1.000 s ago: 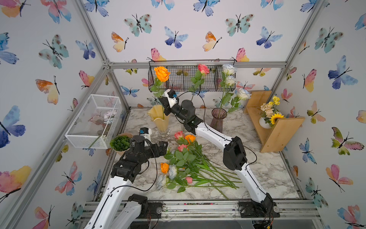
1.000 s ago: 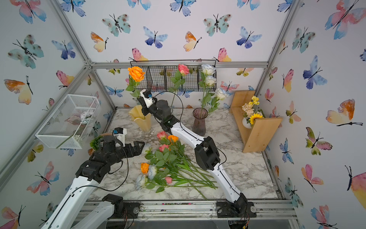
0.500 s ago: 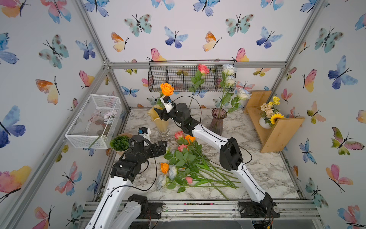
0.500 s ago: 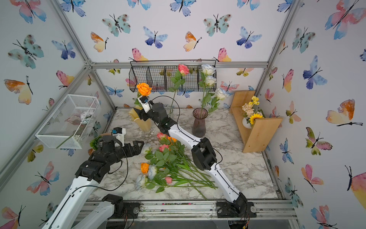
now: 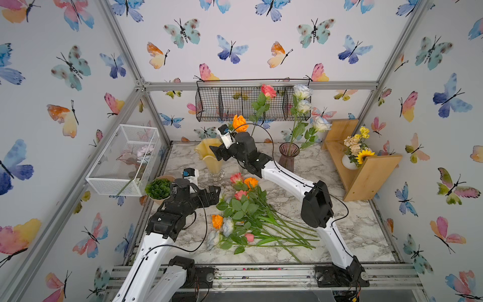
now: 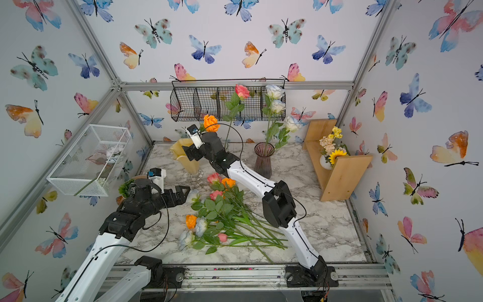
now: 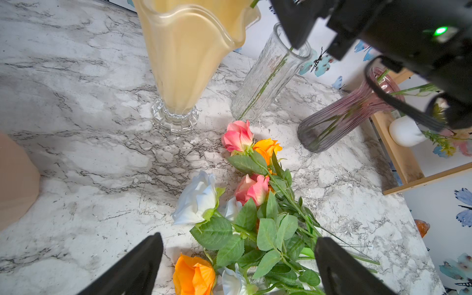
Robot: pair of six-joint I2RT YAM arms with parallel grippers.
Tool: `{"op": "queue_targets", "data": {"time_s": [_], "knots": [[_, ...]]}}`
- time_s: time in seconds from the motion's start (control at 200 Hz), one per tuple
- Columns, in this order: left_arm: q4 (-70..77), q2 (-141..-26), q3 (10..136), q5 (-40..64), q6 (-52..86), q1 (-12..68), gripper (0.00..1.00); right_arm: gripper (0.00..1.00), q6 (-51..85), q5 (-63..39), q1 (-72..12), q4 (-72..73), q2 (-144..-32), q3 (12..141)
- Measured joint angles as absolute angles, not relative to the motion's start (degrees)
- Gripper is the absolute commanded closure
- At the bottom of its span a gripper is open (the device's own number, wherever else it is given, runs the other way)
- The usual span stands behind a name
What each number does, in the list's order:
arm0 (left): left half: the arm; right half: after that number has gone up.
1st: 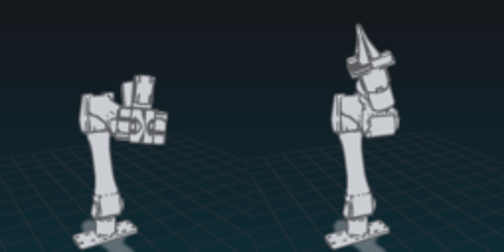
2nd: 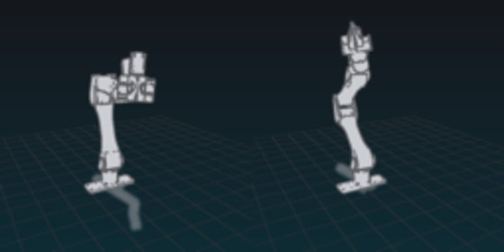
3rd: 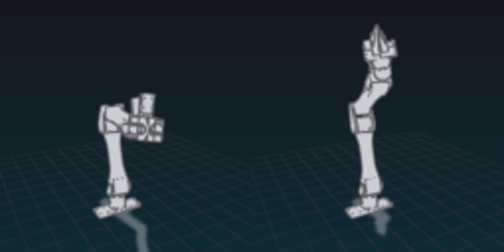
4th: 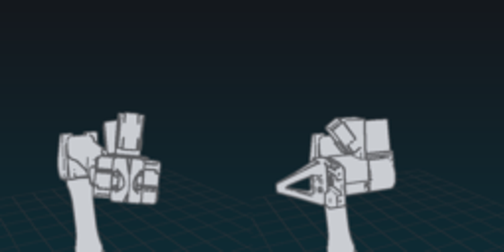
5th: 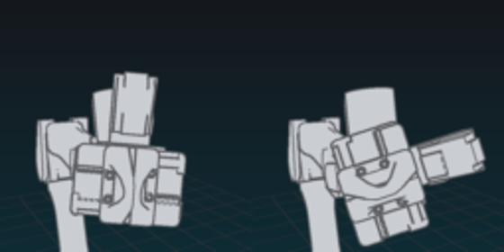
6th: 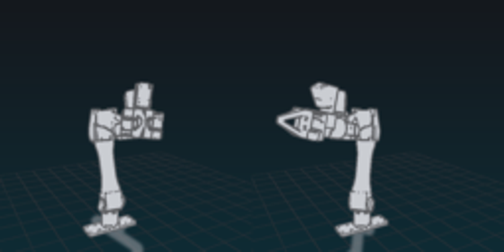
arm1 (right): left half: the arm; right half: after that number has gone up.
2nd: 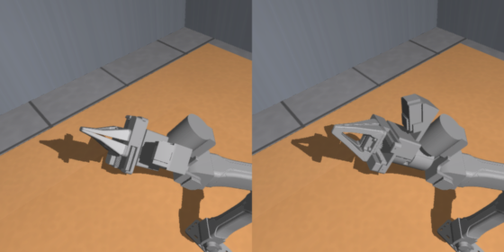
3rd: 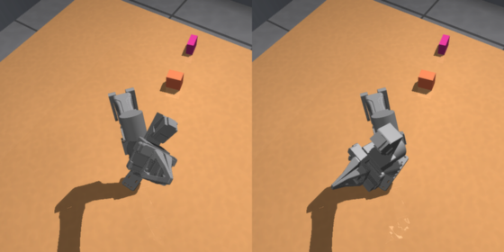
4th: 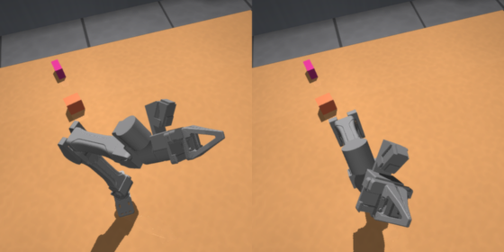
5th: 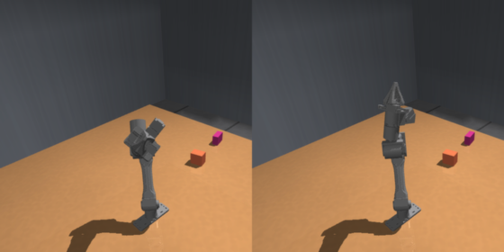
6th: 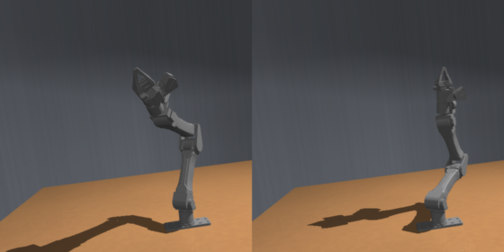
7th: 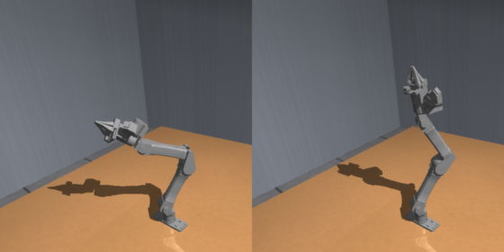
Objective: Arrange the flowers in different vases according to their colors
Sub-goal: Insert the flower into the vase.
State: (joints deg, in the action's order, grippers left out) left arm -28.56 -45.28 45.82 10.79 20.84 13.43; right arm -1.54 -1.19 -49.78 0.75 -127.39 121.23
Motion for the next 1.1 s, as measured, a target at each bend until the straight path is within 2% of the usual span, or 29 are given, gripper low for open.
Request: {"op": "queue_targets", "data": {"time_s": [0.18, 0.44, 0.666, 0.841, 1.101], "knots": [[-27.92, -48.71, 47.55, 10.76, 21.71, 13.37, 0.01, 0.08, -0.19, 0.47, -49.82, -3.4, -119.79, 115.79], [-23.83, -58.39, 57.56, 7.49, 23.57, 13.69, 0.03, 0.09, 3.68, 1.83, -49.82, -6.7, -110.02, 102.83], [-20.47, -69.71, 65.87, 1.67, 23.59, 16.8, 0.01, 0.08, 9.61, 3.62, -49.84, -7.31, -94.37, 85.73], [-17.74, -78.74, 73.36, -0.93, 23.07, 18.61, 0.01, 0.07, 12.47, 5.41, -49.8, -6.83, -82.41, 77.1], [-16.03, -95.55, 89.89, -8.97, 20.75, 19.27, 0.0, 0.07, 13.93, 7.57, -49.43, -7.07, -75.22, 71.4]]}}
